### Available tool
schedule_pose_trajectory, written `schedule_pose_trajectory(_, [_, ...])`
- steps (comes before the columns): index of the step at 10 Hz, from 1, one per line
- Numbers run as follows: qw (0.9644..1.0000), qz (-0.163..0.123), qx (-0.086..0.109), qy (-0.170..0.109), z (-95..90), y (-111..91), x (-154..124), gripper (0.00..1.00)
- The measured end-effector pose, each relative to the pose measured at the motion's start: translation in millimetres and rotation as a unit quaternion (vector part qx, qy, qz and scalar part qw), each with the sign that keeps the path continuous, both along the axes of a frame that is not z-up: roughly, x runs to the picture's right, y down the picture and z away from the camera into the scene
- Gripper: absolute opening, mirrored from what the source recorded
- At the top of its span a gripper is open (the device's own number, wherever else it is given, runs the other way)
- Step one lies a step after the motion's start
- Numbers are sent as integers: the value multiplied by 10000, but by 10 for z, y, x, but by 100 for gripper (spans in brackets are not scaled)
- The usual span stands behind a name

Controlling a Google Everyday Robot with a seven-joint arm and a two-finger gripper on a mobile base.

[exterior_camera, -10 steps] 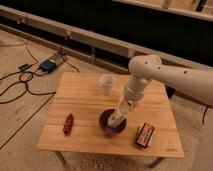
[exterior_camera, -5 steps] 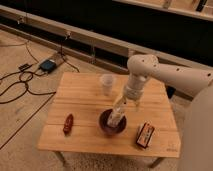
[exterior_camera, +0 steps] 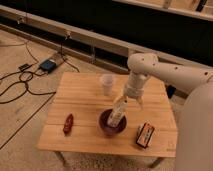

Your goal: Place the bottle in the ceramic bowl

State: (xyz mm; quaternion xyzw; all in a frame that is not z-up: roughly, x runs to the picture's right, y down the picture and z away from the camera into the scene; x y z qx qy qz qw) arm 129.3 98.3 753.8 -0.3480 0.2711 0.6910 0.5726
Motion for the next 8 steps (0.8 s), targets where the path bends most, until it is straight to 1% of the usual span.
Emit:
schedule_pose_trajectory(3, [9996,250,130,79,-67,-92,147,80])
schedule_pose_trajectory(4, [9991,362,210,101,-108,-134,211,80])
schedule_pose_trajectory(6, [9985,453,274,114,-147,-145,271,80])
schedule_pose_trajectory(8, [9981,467,375,122,-170,-167,297,80])
